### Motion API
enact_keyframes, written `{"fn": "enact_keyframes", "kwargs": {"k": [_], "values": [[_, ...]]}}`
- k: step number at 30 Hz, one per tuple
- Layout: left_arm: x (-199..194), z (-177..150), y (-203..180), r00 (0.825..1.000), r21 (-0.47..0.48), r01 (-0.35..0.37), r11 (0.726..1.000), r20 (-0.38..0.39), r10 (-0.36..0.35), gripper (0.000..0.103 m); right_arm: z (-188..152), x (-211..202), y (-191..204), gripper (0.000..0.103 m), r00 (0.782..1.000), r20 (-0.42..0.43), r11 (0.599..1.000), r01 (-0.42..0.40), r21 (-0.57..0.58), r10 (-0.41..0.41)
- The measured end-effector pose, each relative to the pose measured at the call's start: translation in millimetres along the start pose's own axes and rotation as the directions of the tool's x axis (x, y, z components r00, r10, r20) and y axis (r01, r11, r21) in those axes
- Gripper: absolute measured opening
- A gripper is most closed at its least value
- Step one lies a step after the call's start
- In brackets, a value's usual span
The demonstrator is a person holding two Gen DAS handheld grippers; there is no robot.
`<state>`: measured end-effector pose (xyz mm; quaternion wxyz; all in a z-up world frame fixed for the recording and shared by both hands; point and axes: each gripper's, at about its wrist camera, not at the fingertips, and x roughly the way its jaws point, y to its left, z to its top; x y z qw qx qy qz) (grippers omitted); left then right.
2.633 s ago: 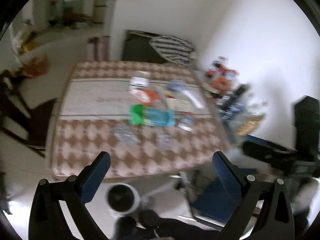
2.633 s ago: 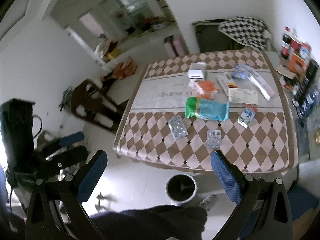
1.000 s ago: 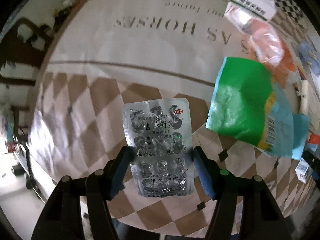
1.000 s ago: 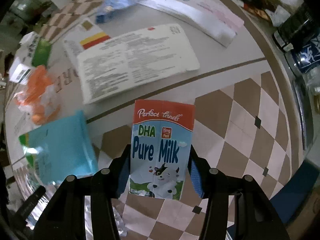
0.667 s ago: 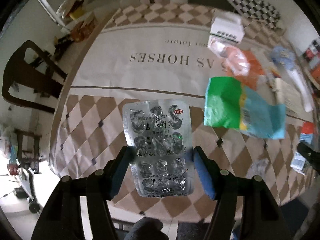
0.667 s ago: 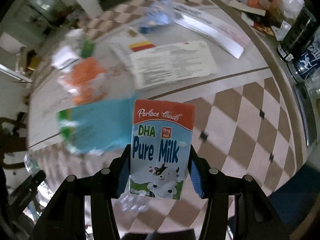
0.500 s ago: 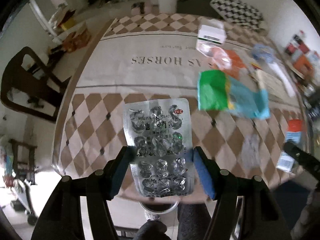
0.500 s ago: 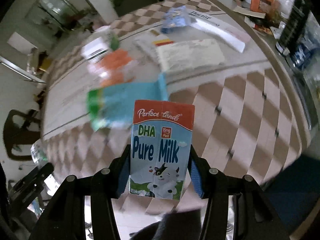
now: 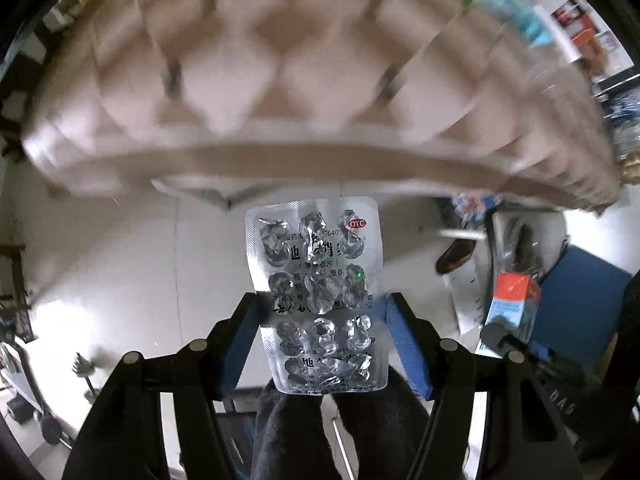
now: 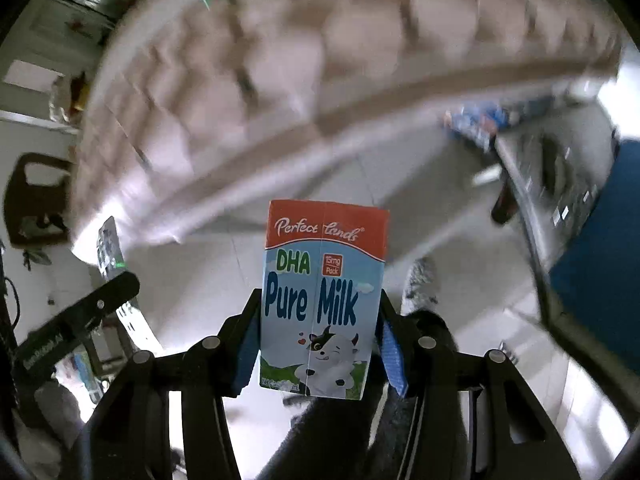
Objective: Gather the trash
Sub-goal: 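Carry both items over the white bin and open both tools to drop them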
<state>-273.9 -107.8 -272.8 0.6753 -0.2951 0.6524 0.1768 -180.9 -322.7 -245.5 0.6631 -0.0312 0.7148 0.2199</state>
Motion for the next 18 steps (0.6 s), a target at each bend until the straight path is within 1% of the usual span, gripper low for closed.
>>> {"fn": "enact_keyframes", "kwargs": {"k": [3, 4, 5, 6, 8, 10, 11, 12, 14, 15, 17, 18], "values": [[58, 7, 18, 0.999, -0.046, 0.010, 0.999, -0.050, -0.012, 0.062, -17, 67, -12, 0.054, 0.998, -0.055, 1.000, 0.019, 0.008, -0.018], [76, 8, 24, 0.997, -0.054, 0.025, 0.998, -0.073, -0.029, 0.063, -19, 86, -16, 0.054, 0.997, -0.067, 1.000, 0.026, 0.009, -0.025], [96, 4, 32, 0.995, -0.070, 0.035, 0.997, -0.090, -0.041, 0.063, -22, 115, -20, 0.054, 0.996, -0.081, 1.000, 0.029, 0.009, -0.028], [114, 4, 41, 0.994, -0.087, 0.036, 0.996, -0.104, -0.045, 0.063, -23, 134, -23, 0.054, 0.996, -0.088, 0.999, 0.033, 0.010, -0.032], [147, 1, 54, 0.988, -0.109, 0.070, 0.992, -0.128, -0.084, 0.063, -24, 177, -28, 0.054, 0.993, -0.111, 0.999, 0.029, 0.016, -0.027], [173, 0, 65, 0.984, -0.109, 0.077, 0.991, -0.151, -0.093, 0.064, -25, 216, -30, 0.054, 0.992, -0.127, 1.000, 0.024, 0.009, -0.023], [184, 0, 66, 0.983, -0.110, 0.081, 0.991, -0.156, -0.098, 0.067, -25, 240, -30, 0.054, 0.991, -0.135, 1.000, 0.013, 0.001, -0.013], [196, 0, 69, 0.982, -0.113, 0.080, 0.990, -0.159, -0.097, 0.070, -23, 254, -32, 0.054, 0.990, -0.142, 1.000, 0.006, -0.006, -0.007], [215, -1, 77, 0.984, -0.129, 0.068, 0.989, -0.154, -0.087, 0.088, -20, 287, -32, 0.055, 0.987, -0.158, 1.000, 0.006, -0.025, -0.010], [222, -2, 81, 0.985, -0.143, 0.059, 0.988, -0.150, -0.081, 0.092, -21, 302, -32, 0.057, 0.986, -0.168, 0.999, 0.008, -0.038, -0.014], [237, -3, 86, 0.986, -0.164, 0.033, 0.986, -0.158, -0.060, 0.096, -21, 324, -33, 0.086, 0.982, -0.188, 0.999, 0.009, -0.049, -0.018], [239, -4, 90, 0.987, -0.167, 0.015, 0.986, -0.155, -0.042, 0.097, -20, 331, -34, 0.090, 0.981, -0.193, 0.999, 0.009, -0.052, -0.019]]}}
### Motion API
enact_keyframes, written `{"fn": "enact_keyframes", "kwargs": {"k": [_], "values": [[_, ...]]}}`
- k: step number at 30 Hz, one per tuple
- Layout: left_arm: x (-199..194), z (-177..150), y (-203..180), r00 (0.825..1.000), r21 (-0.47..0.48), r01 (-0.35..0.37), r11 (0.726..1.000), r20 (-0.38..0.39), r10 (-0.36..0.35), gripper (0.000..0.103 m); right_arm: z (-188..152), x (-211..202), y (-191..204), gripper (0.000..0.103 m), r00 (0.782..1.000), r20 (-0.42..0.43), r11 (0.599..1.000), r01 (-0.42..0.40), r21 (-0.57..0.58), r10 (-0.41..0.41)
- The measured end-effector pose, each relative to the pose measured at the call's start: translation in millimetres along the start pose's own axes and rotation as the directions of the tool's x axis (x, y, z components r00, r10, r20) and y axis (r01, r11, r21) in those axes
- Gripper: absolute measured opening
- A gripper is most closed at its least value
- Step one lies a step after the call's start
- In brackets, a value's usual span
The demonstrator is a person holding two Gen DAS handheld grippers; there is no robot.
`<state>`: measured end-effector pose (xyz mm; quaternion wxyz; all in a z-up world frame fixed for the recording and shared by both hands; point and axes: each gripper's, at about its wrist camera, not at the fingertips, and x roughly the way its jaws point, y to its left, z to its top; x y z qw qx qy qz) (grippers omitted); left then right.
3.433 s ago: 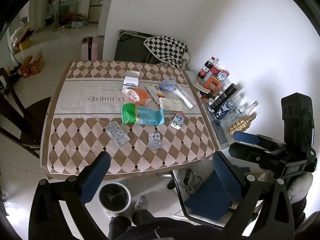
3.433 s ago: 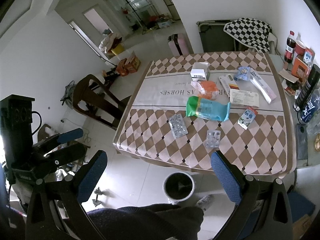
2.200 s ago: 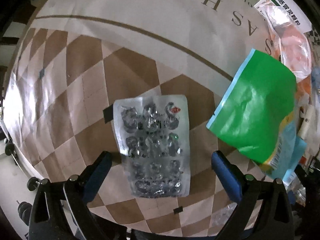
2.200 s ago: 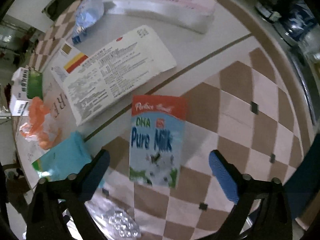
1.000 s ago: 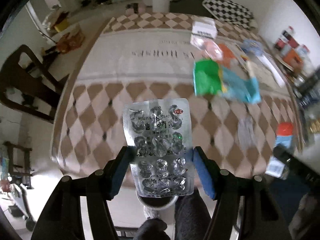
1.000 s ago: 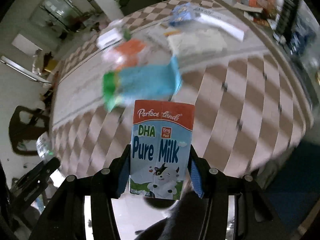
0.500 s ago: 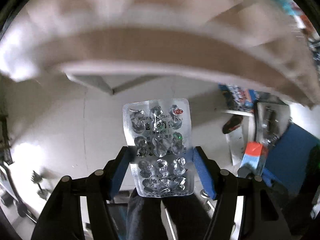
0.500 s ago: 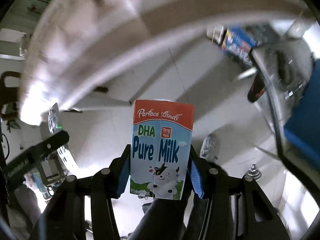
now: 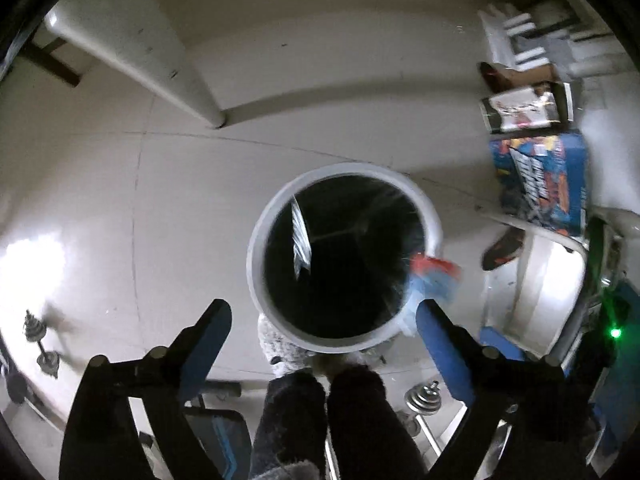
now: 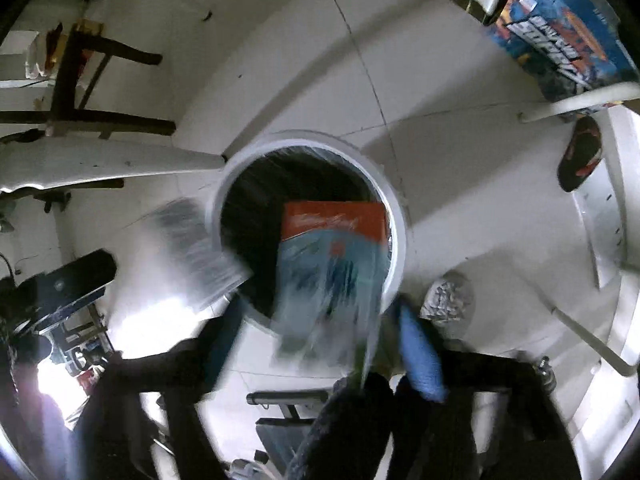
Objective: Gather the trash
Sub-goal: 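Carry both items over the white bin and open both tools to drop them, then move both tools back over the table toward the remaining trash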
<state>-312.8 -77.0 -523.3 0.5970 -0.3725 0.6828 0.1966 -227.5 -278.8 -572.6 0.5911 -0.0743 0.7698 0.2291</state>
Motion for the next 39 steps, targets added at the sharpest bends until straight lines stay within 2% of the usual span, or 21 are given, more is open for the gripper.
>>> {"fn": "enact_keyframes", "kwargs": {"k": [4, 7, 11, 15, 26, 29, 35, 39], "values": [[-4, -8, 2, 0.992, 0.024, -0.111, 0.994, 0.061, 0.109, 0.098, 2, 10, 0, 0.101, 0.997, 0.010, 0.996, 0.081, -0.042, -0.081], [-22, -19, -5, 0.973, 0.048, -0.209, 0.977, 0.112, 0.202, 0.098, -1, 2, 6, 0.102, 0.987, 0.028, 0.985, 0.160, -0.067, -0.159], [-43, -32, -13, 0.961, 0.072, -0.254, 0.965, 0.131, 0.243, 0.098, -8, -11, 11, 0.102, 0.972, 0.041, 0.967, 0.234, -0.101, -0.231], [-71, -47, -25, 0.961, 0.085, -0.251, 0.964, 0.141, 0.238, 0.098, -11, -32, 8, 0.102, 0.961, 0.059, 0.954, 0.275, -0.119, -0.270], [-151, -79, -34, 0.964, 0.103, -0.235, 0.967, 0.153, 0.218, 0.098, -47, -119, 35, 0.102, 0.964, 0.093, 0.953, 0.263, -0.153, -0.251], [-164, -88, -38, 0.963, 0.103, -0.230, 0.968, 0.170, 0.211, 0.098, -58, -153, 49, 0.102, 0.965, 0.109, 0.953, 0.254, -0.164, -0.238], [-230, -112, -43, 0.959, 0.107, -0.221, 0.969, 0.207, 0.196, 0.098, -81, -230, 81, 0.102, 0.971, 0.120, 0.955, 0.227, -0.189, -0.207], [-278, -119, -48, 0.950, 0.089, -0.230, 0.969, 0.238, 0.203, 0.098, -91, -285, 98, 0.102, 0.975, 0.136, 0.964, 0.198, -0.179, -0.175]]}}
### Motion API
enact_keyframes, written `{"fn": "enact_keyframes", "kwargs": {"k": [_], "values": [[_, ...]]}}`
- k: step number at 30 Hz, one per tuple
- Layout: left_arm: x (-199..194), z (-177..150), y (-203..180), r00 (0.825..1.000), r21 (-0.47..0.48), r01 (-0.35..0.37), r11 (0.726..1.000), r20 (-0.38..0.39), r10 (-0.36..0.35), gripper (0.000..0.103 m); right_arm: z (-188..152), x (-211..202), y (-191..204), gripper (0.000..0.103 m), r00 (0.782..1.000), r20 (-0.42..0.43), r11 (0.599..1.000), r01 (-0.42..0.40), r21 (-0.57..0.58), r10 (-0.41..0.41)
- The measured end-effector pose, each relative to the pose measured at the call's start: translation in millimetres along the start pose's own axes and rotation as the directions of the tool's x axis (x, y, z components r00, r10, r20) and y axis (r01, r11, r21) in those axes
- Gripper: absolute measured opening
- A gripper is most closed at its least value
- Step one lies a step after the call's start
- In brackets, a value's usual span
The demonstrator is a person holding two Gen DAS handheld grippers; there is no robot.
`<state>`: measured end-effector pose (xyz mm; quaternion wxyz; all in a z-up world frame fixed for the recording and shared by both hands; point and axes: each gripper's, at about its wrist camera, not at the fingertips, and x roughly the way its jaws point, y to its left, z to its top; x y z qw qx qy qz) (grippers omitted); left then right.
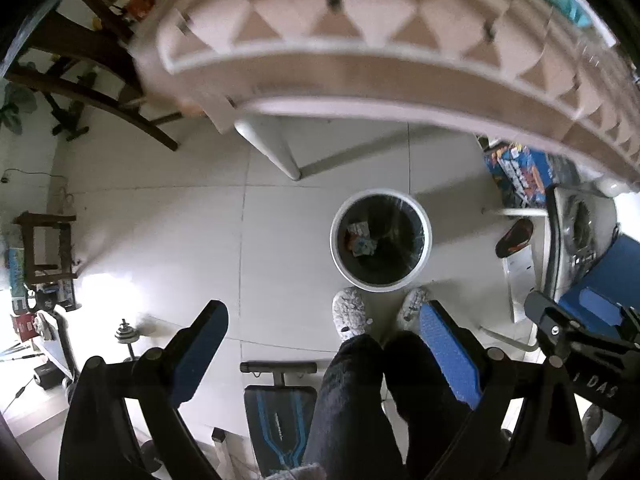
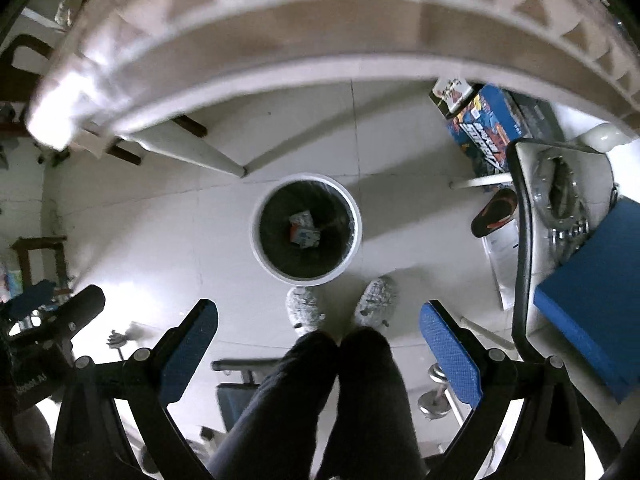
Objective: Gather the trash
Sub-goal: 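Move both tools back over the table toward the remaining trash, then grasp the green-and-blue snack bag with the left tool while the right tool grasps the leaflet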
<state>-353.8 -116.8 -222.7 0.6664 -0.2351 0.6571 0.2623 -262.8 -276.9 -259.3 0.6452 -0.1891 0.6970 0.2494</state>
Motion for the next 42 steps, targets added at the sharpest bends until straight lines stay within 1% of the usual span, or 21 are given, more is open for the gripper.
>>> {"fn": "enact_keyframes", "kwargs": {"k": [4, 8, 10, 12, 15, 18, 20, 22, 24, 26, 27, 28, 29, 31, 32, 34, 36, 38, 39, 40, 42], "values": [[-43, 20, 1, 0.997, -0.018, -0.002, 1.000, 0.075, 0.004, 0.098, 11, -54, -3, 0.102, 0.998, 0.038, 0.997, -0.053, 0.053, 0.051], [-71, 55, -14, 0.990, -0.023, 0.007, 1.000, 0.139, -0.004, 0.098, 44, -109, -20, 0.102, 0.990, 0.122, 0.989, -0.084, 0.122, 0.069], [-77, 77, -28, 0.986, -0.015, -0.001, 1.000, 0.169, 0.003, 0.098, 71, -132, -38, 0.102, 0.985, 0.163, 0.985, -0.089, 0.149, 0.064], [-76, 102, -45, 0.983, -0.007, -0.014, 1.000, 0.180, 0.015, 0.098, 98, -145, -58, 0.102, 0.980, 0.192, 0.982, -0.082, 0.171, 0.048], [-69, 144, -72, 0.987, -0.012, -0.008, 1.000, 0.162, 0.010, 0.098, 153, -161, -94, 0.102, 0.976, 0.219, 0.978, -0.058, 0.201, 0.013], [-60, 192, -96, 0.992, -0.050, 0.016, 0.999, 0.128, -0.010, 0.098, 211, -170, -134, 0.102, 0.974, 0.226, 0.973, -0.042, 0.229, -0.011], [-52, 224, -110, 0.994, -0.118, 0.067, 0.991, 0.089, -0.057, 0.098, 252, -167, -160, 0.102, 0.976, 0.214, 0.970, -0.026, 0.243, -0.027], [-45, 252, -122, 0.989, -0.203, 0.145, 0.969, 0.048, -0.138, 0.098, 297, -163, -186, 0.102, 0.979, 0.199, 0.963, -0.018, 0.271, -0.038], [-35, 273, -140, 0.973, -0.284, 0.224, 0.932, 0.010, -0.230, 0.098, 337, -158, -210, 0.102, 0.982, 0.180, 0.961, 0.002, 0.276, -0.053], [-23, 292, -161, 0.946, -0.362, 0.289, 0.886, -0.034, -0.322, 0.097, 373, -151, -228, 0.102, 0.986, 0.154, 0.964, 0.019, 0.265, -0.061], [-17, 301, -171, 0.930, -0.401, 0.316, 0.860, -0.047, -0.364, 0.097, 393, -147, -235, 0.102, 0.989, 0.130, 0.970, 0.030, 0.243, -0.063], [-12, 310, -181, 0.920, -0.434, 0.328, 0.839, -0.054, -0.388, 0.097, 407, -142, -239, 0.102, 0.992, 0.111, 0.976, 0.036, 0.213, -0.060], [-9, 319, -190, 0.913, -0.459, 0.335, 0.823, -0.059, -0.404, 0.097, 429, -137, -241, 0.102, 0.995, 0.079, 0.986, 0.052, 0.156, -0.065], [0, 336, -205, 0.907, -0.503, 0.322, 0.802, -0.080, -0.414, 0.097, 452, -126, -241, 0.102, 0.994, 0.032, 0.993, 0.106, 0.049, -0.108], [6, 343, -211, 0.900, -0.529, 0.319, 0.787, -0.091, -0.426, 0.097, 464, -121, -237, 0.102, 0.990, 0.008, 0.990, 0.138, -0.031, -0.138], [17, 354, -220, 0.888, -0.575, 0.309, 0.758, -0.110, -0.446, 0.097, 483, -110, -227, 0.102, 0.979, -0.023, 0.964, 0.193, -0.184, -0.201], [25, 359, -222, 0.887, -0.614, 0.290, 0.734, -0.116, -0.447, 0.097, 496, -101, -214, 0.102, 0.962, -0.028, 0.910, 0.245, -0.335, -0.270], [30, 365, -222, 0.893, -0.637, 0.270, 0.722, -0.114, -0.435, 0.096, 504, -91, -202, 0.102, 0.946, -0.020, 0.844, 0.278, -0.458, -0.322], [30, 367, -221, 0.904, -0.642, 0.252, 0.724, -0.110, -0.412, 0.092, 507, -87, -196, 0.102, 0.940, -0.011, 0.811, 0.288, -0.509, -0.340], [30, 367, -218, 0.917, -0.640, 0.229, 0.733, -0.112, -0.383, 0.079, 510, -84, -190, 0.102, 0.937, 0.002, 0.782, 0.292, -0.551, -0.349], [29, 368, -212, 0.926, -0.633, 0.221, 0.742, -0.101, -0.362, 0.077, 512, -76, -176, 0.102, 0.932, 0.030, 0.708, 0.295, -0.642, -0.361]]}}
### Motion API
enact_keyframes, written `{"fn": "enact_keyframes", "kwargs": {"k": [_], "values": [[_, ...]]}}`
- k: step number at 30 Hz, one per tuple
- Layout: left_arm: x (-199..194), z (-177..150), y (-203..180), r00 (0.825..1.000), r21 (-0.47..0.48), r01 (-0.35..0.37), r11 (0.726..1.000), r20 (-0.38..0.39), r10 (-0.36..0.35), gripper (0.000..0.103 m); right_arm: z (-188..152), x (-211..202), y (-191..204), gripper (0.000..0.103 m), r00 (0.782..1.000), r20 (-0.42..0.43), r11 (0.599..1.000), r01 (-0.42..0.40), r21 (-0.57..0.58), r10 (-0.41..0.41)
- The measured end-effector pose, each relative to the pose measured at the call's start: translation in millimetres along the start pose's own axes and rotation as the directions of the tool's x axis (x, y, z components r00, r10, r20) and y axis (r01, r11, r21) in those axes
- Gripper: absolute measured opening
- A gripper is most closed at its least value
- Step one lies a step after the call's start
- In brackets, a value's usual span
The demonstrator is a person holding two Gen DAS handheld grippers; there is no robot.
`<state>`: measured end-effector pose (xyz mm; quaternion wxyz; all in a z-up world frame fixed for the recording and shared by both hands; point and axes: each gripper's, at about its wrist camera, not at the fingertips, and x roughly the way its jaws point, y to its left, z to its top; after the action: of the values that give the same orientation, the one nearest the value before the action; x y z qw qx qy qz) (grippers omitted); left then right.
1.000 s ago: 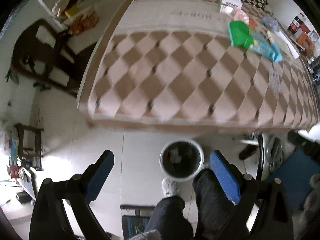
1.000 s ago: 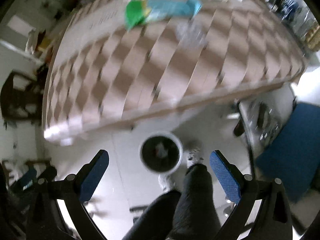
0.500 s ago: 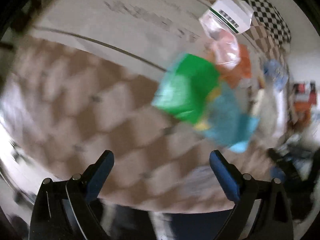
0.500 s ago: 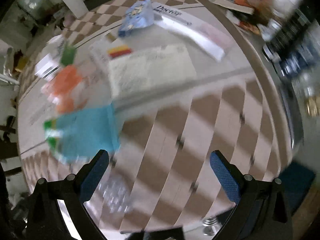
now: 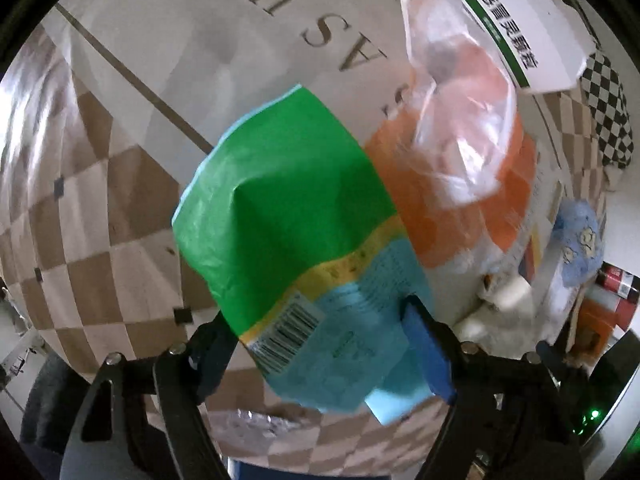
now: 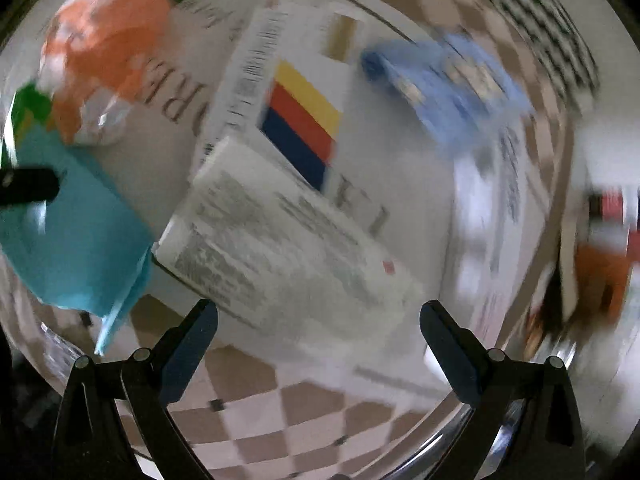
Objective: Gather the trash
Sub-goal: 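Grasp the green-and-blue snack bag with the left tool while the right tool grasps the leaflet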
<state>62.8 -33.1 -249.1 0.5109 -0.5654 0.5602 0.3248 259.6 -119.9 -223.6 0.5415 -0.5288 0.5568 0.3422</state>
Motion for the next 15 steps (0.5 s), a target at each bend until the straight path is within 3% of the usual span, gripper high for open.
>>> {"fn": "enact_keyframes", "kwargs": {"k": [3, 7, 9, 12, 15], "values": [[-7, 7, -1, 0.999, 0.050, -0.024, 0.998, 0.039, 0.022, 0.068, 12, 7, 13, 0.102, 1.000, -0.001, 0.995, 0.006, -0.104, -0.006], [-26, 14, -8, 0.993, 0.164, -0.039, 0.986, 0.116, 0.020, 0.039, 20, 16, 11, 0.101, 1.000, -0.002, 0.997, -0.009, -0.071, 0.009], [-39, 16, -17, 0.986, 0.236, -0.073, 0.969, 0.166, 0.033, 0.031, 22, 12, 6, 0.096, 0.999, 0.006, 0.999, -0.041, 0.005, 0.041], [-58, 20, -28, 0.970, 0.338, -0.141, 0.931, 0.236, 0.061, 0.021, 19, 3, -10, 0.078, 0.993, 0.013, 0.979, -0.118, 0.167, 0.117], [-73, 19, -34, 0.952, 0.413, -0.211, 0.886, 0.294, 0.090, 0.016, 7, 2, -30, 0.071, 0.963, 0.021, 0.891, -0.256, 0.374, 0.268]]}}
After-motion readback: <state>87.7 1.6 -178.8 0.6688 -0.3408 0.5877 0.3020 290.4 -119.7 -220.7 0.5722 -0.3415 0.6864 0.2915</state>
